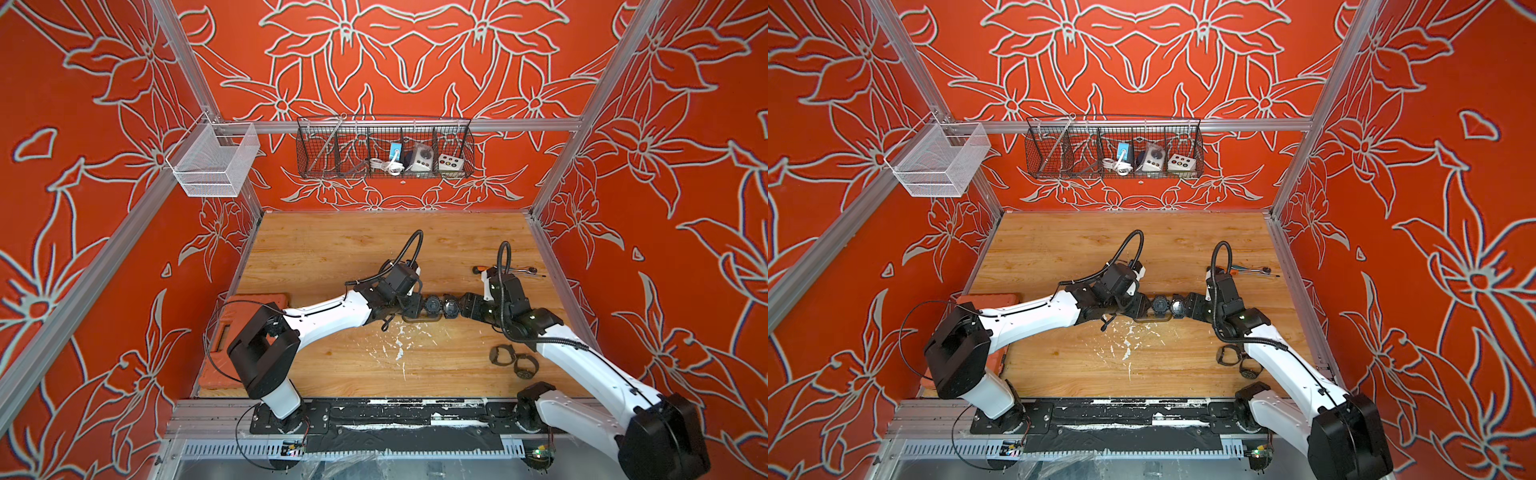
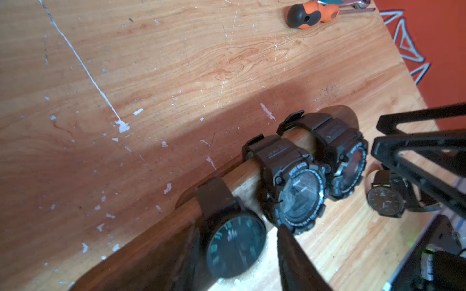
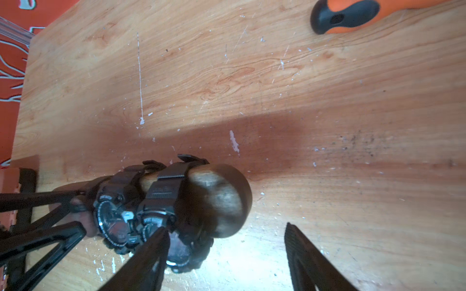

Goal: Place watch on stand
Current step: Place the watch on the stand.

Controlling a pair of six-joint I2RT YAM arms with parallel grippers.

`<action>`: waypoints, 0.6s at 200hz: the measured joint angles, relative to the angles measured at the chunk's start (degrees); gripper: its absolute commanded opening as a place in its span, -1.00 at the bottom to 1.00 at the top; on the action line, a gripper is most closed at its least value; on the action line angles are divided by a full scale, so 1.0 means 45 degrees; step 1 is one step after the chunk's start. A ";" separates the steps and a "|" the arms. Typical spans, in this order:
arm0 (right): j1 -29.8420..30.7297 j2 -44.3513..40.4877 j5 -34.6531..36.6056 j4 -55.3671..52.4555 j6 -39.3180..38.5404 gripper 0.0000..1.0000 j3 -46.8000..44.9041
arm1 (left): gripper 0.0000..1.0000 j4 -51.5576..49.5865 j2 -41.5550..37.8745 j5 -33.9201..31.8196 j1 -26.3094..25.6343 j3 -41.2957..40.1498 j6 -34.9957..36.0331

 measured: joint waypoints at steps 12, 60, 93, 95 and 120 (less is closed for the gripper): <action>0.0000 -0.0136 0.0189 -0.0194 -0.0049 0.51 0.0005 | 0.12 -0.0034 -0.0068 0.0015 0.0000 -0.0015 0.0015; -0.0005 -0.0622 0.1107 -0.1481 -0.0170 0.51 0.0151 | 0.20 -0.0180 -0.1229 0.0083 0.0000 -0.0437 -0.0019; -0.0024 -0.1039 0.1894 -0.2958 0.0024 0.38 0.0597 | 0.36 -0.0058 -0.3507 -0.0243 0.0000 -0.1860 -0.0223; -0.0024 -0.1078 0.1928 -0.3045 0.0068 0.37 0.0602 | 0.37 -0.0034 -0.3682 -0.0291 0.0000 -0.1987 -0.0262; -0.0034 -0.1491 0.2336 -0.4119 0.0369 0.28 0.0602 | 0.41 0.0097 -0.5547 -0.0772 0.0155 -0.3298 -0.0476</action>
